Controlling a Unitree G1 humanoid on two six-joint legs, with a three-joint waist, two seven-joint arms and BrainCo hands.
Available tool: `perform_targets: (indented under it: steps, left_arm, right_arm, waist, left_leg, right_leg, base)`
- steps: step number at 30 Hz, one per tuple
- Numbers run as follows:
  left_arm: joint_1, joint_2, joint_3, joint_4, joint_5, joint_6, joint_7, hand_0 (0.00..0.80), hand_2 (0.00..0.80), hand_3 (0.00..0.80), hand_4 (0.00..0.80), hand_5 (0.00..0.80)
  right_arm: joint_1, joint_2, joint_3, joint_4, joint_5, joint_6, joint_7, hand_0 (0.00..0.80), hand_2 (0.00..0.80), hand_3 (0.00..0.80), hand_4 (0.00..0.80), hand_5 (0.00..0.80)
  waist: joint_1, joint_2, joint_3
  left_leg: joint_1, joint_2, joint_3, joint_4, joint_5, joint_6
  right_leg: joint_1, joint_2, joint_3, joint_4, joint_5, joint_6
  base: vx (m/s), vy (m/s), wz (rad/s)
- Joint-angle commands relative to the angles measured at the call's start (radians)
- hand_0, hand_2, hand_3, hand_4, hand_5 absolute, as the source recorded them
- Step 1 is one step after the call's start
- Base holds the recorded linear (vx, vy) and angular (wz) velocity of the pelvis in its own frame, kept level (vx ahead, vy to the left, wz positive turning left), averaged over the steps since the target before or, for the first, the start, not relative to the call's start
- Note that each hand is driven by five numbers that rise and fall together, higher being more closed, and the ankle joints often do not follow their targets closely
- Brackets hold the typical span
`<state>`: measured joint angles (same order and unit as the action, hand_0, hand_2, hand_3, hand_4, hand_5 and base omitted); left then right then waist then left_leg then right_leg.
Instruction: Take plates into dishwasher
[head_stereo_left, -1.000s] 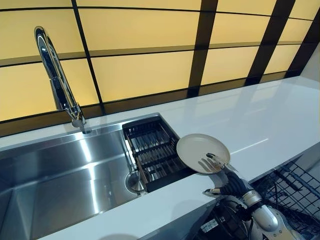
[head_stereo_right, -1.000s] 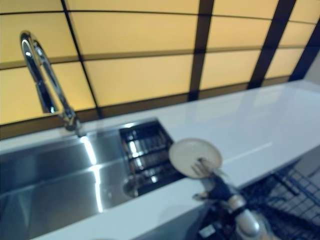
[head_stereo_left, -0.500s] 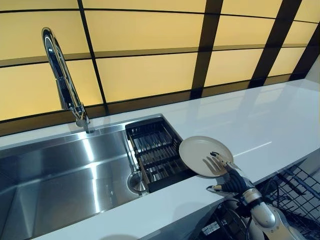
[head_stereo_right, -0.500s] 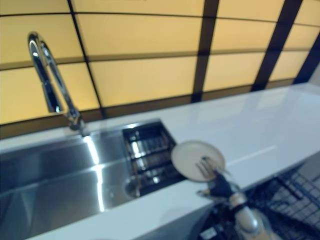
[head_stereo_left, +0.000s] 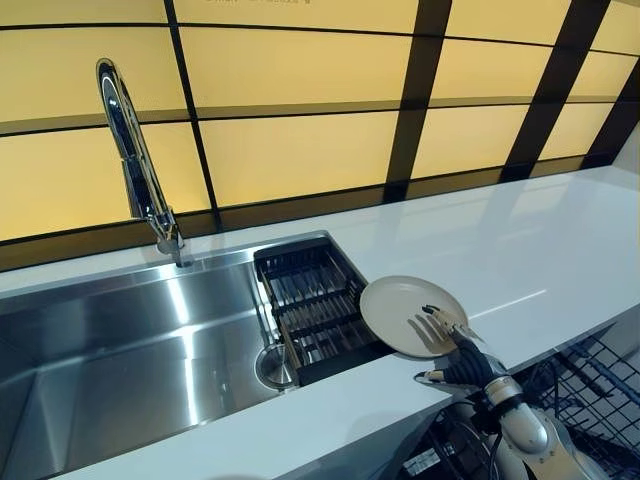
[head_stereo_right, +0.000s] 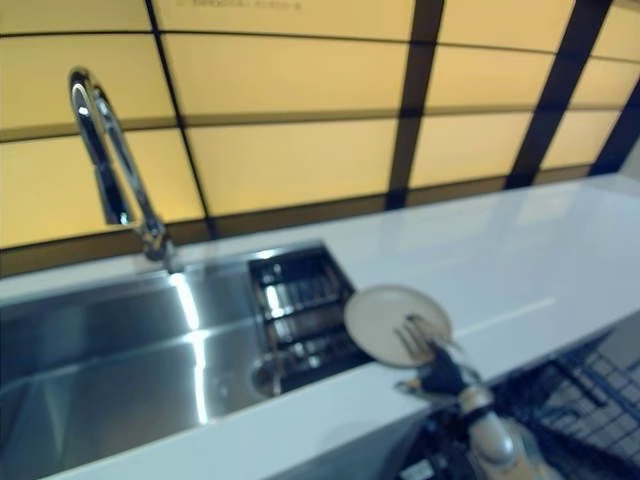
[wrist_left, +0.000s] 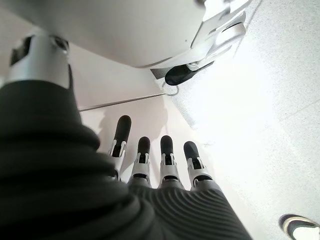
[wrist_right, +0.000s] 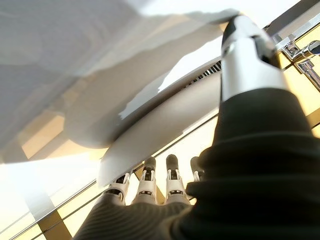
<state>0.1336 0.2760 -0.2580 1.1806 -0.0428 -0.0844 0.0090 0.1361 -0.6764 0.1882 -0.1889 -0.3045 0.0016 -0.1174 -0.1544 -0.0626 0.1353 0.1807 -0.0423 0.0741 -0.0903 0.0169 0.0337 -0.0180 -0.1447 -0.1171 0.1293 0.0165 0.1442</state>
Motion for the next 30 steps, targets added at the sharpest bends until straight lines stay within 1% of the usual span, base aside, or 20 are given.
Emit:
perform_targets:
  steps: [1, 4, 6, 8, 10, 11, 13, 15, 18, 25, 28, 29, 30]
  left_arm:
    - [-0.057, 0.007, -0.015, -0.063, 0.071, -0.030, -0.013, 0.000, 0.000, 0.000, 0.000, 0.000]
    - [-0.057, 0.009, -0.012, -0.071, 0.076, -0.023, -0.017, 0.000, 0.000, 0.000, 0.000, 0.000]
    - [-0.056, 0.010, -0.015, -0.073, 0.073, -0.022, -0.017, 0.000, 0.000, 0.000, 0.000, 0.000]
    - [-0.059, 0.011, -0.013, -0.072, 0.073, -0.022, -0.018, 0.000, 0.000, 0.000, 0.000, 0.000]
    - [-0.060, 0.010, -0.011, -0.071, 0.073, -0.023, -0.018, 0.000, 0.000, 0.000, 0.000, 0.000]
    - [-0.058, 0.009, -0.011, -0.073, 0.075, -0.023, -0.016, 0.000, 0.000, 0.000, 0.000, 0.000]
    - [-0.057, 0.009, -0.010, -0.075, 0.076, -0.022, -0.016, 0.000, 0.000, 0.000, 0.000, 0.000]
    - [-0.055, 0.013, -0.006, -0.082, 0.080, -0.017, -0.021, 0.000, 0.000, 0.000, 0.000, 0.000]
    - [-0.055, 0.014, -0.006, -0.086, 0.081, -0.014, -0.022, 0.000, 0.000, 0.000, 0.000, 0.000]
    - [-0.051, 0.016, -0.003, -0.092, 0.084, -0.013, -0.025, 0.000, 0.000, 0.000, 0.000, 0.000]
    - [-0.052, 0.016, -0.002, -0.094, 0.086, -0.011, -0.026, 0.000, 0.000, 0.000, 0.000, 0.000]
    - [-0.053, 0.015, -0.004, -0.094, 0.086, -0.011, -0.024, 0.000, 0.000, 0.000, 0.000, 0.000]
    - [-0.053, 0.015, -0.004, -0.094, 0.086, -0.011, -0.024, 0.000, 0.000, 0.000, 0.000, 0.000]
  right_arm:
    - [-0.112, 0.038, 0.025, 0.030, -0.063, 0.010, -0.034, 0.000, 0.000, 0.000, 0.000, 0.000]
    - [-0.113, 0.038, 0.024, 0.035, -0.081, 0.012, -0.041, 0.000, 0.000, 0.000, 0.000, 0.000]
    - [-0.113, 0.036, 0.025, 0.033, -0.091, 0.018, -0.047, 0.085, 0.085, 0.085, 0.085, 0.085]
    - [-0.114, 0.034, 0.025, 0.037, -0.105, 0.015, -0.052, 0.195, 0.195, 0.195, 0.195, 0.195]
    - [-0.114, 0.032, 0.023, 0.036, -0.120, 0.015, -0.057, 0.264, 0.264, 0.264, 0.264, 0.264]
    - [-0.115, 0.031, 0.022, 0.035, -0.134, 0.017, -0.061, 0.411, 0.411, 0.411, 0.411, 0.411]
    - [-0.116, 0.029, 0.022, 0.034, -0.143, 0.017, -0.065, 0.414, 0.414, 0.414, 0.414, 0.414]
    - [-0.116, 0.023, 0.018, 0.031, -0.148, 0.019, -0.069, 0.442, 0.442, 0.442, 0.442, 0.442]
    - [-0.119, 0.022, 0.019, 0.033, -0.161, 0.021, -0.078, 0.464, 0.464, 0.464, 0.464, 0.464]
    - [-0.120, 0.022, 0.018, 0.031, -0.151, 0.018, -0.081, 0.458, 0.458, 0.458, 0.458, 0.458]
    - [-0.120, 0.024, 0.018, 0.032, -0.149, 0.015, -0.087, 0.480, 0.480, 0.480, 0.480, 0.480]
    - [-0.119, 0.025, 0.017, 0.032, -0.146, 0.016, -0.091, 0.499, 0.499, 0.499, 0.499, 0.499]
    - [-0.119, 0.025, 0.017, 0.032, -0.146, 0.016, -0.091, 0.499, 0.499, 0.499, 0.499, 0.499]
  waist:
    - [0.028, -0.030, 0.036]
    - [0.031, -0.030, 0.039]
    - [0.032, -0.031, 0.041]
    - [0.032, -0.030, 0.042]
    - [0.033, -0.031, 0.043]
    - [0.035, -0.031, 0.045]
    - [0.036, -0.031, 0.046]
    - [0.038, -0.030, 0.046]
    - [0.040, -0.029, 0.049]
    - [0.045, -0.029, 0.052]
    - [0.046, -0.030, 0.054]
    - [0.046, -0.031, 0.057]
    - [0.046, -0.031, 0.057]
  left_leg:
    - [0.088, -0.051, -0.042, 0.003, -0.142, 0.032]
    - [0.088, -0.050, -0.042, 0.003, -0.141, 0.033]
    - [0.089, -0.050, -0.043, 0.003, -0.140, 0.034]
    - [0.088, -0.049, -0.043, 0.003, -0.139, 0.035]
    - [0.088, -0.049, -0.044, 0.003, -0.139, 0.035]
    - [0.087, -0.048, -0.044, 0.004, -0.138, 0.036]
    - [0.087, -0.048, -0.044, 0.004, -0.137, 0.036]
    - [0.086, -0.048, -0.046, 0.004, -0.136, 0.036]
    - [0.086, -0.048, -0.047, 0.005, -0.136, 0.037]
    - [0.085, -0.048, -0.049, 0.007, -0.134, 0.039]
    - [0.084, -0.049, -0.049, 0.008, -0.134, 0.040]
    - [0.084, -0.048, -0.049, 0.009, -0.134, 0.041]
    - [0.084, -0.048, -0.049, 0.009, -0.134, 0.041]
  right_leg:
    - [-0.191, -0.022, 0.058, 0.040, 0.275, 0.088]
    - [-0.190, -0.022, 0.057, 0.041, 0.274, 0.089]
    - [-0.189, -0.021, 0.057, 0.043, 0.274, 0.090]
    - [-0.190, -0.020, 0.058, 0.045, 0.274, 0.089]
    - [-0.189, -0.020, 0.058, 0.046, 0.273, 0.090]
    - [-0.188, -0.019, 0.058, 0.048, 0.273, 0.090]
    - [-0.188, -0.019, 0.058, 0.049, 0.272, 0.090]
    - [-0.187, -0.017, 0.058, 0.049, 0.271, 0.090]
    - [-0.186, -0.017, 0.058, 0.052, 0.270, 0.091]
    - [-0.184, -0.013, 0.059, 0.054, 0.269, 0.091]
    - [-0.184, -0.013, 0.059, 0.055, 0.271, 0.092]
    - [-0.184, -0.013, 0.058, 0.057, 0.272, 0.092]
    - [-0.184, -0.013, 0.058, 0.057, 0.272, 0.092]
  base:
    - [0.000, 0.000, 0.00]
    - [0.000, 0.000, 0.00]
    - [0.015, -0.016, 0.03]
    - [0.009, -0.010, 0.05]
    - [0.004, -0.006, 0.02]
    - [0.000, 0.000, 0.00]
    - [0.000, 0.000, 0.00]
    - [0.000, 0.000, 0.00]
    - [0.000, 0.000, 0.00]
    - [0.001, -0.002, 0.00]
    - [0.000, 0.000, 0.00]
    - [0.000, 0.000, 0.00]
    - [0.000, 0.000, 0.00]
